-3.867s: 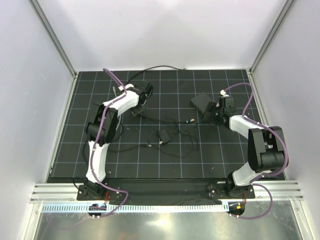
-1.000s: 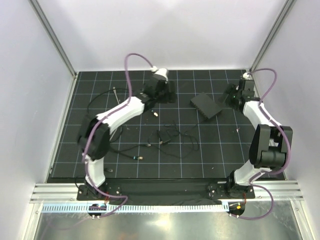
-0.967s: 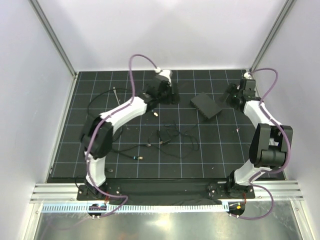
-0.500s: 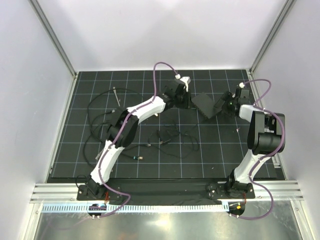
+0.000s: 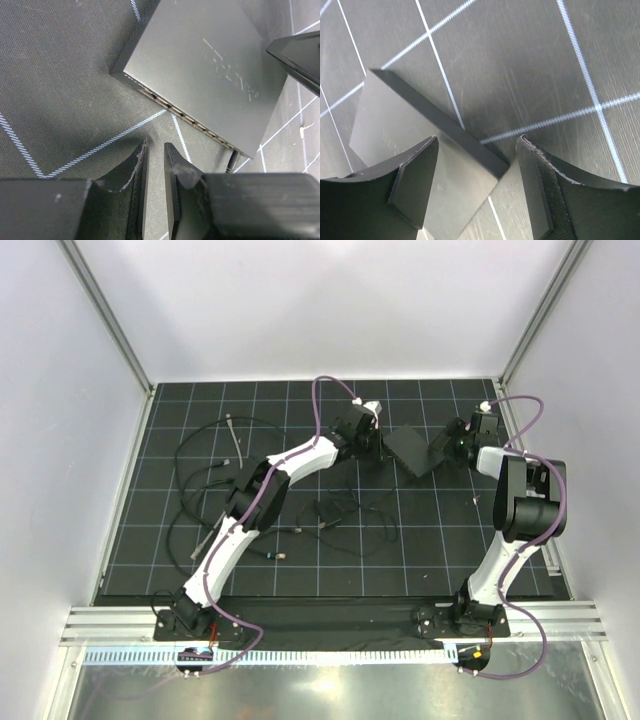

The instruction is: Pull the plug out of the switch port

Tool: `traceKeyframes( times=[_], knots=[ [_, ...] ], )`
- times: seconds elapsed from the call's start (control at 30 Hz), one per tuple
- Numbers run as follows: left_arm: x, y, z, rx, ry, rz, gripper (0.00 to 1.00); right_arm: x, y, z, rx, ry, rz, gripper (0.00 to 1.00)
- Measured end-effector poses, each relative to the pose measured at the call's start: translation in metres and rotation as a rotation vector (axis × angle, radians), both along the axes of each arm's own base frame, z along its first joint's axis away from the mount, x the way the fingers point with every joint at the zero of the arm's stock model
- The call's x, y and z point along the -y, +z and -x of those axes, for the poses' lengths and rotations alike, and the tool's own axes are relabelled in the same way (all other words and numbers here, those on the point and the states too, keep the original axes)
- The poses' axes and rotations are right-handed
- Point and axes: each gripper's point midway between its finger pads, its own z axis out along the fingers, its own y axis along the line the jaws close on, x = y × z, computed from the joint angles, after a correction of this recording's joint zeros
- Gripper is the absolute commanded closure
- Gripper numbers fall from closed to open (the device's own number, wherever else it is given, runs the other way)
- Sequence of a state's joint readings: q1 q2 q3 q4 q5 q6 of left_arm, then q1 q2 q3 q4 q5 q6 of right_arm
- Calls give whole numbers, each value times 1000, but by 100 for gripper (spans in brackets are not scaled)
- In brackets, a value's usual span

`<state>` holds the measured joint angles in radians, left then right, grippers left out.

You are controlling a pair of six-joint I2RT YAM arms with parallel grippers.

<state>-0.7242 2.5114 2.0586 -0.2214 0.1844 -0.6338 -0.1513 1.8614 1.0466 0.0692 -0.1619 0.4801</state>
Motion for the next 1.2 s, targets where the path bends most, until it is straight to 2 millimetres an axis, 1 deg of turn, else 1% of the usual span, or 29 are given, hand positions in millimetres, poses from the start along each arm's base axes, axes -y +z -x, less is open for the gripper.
traceKeyframes(
  times=[0.07, 0.3, 0.47, 0.57, 0.63, 0.73, 0.8, 0.9, 1.0, 1.07, 1.2],
  knots=[
    [1, 1, 0, -8, 8, 7, 80, -1, 0, -4, 10, -2, -4, 29],
    [1, -2, 1, -18, 11, 8, 81, -5, 0, -8, 18, 2, -20, 32],
    [4, -4, -1, -16, 8, 17, 81, -15, 1, -8, 19, 37, -54, 33],
    [13, -4, -7, -9, 5, 50, 81, -23, -1, -5, 31, 54, -77, 33],
    [17, -3, -10, -2, 1, 63, 79, -26, 0, -1, 39, 60, -90, 34],
    [19, -2, -11, 0, -7, 71, 73, -31, 0, 9, 39, 69, -110, 34],
    [18, -2, -13, 0, -9, 71, 71, -34, 0, 15, 35, 74, -118, 34],
    [19, 0, -18, 4, -20, 76, 71, -37, 0, 24, 30, 76, -129, 34],
    [21, 0, -17, -4, -42, 89, 71, -39, 0, 26, 23, 78, -125, 34],
    [20, -1, -16, -11, -50, 93, 67, -39, 0, 25, 21, 80, -118, 33],
    [16, 2, -9, -4, -67, 91, 50, -37, 4, 21, 0, 88, -92, 33]
  ],
)
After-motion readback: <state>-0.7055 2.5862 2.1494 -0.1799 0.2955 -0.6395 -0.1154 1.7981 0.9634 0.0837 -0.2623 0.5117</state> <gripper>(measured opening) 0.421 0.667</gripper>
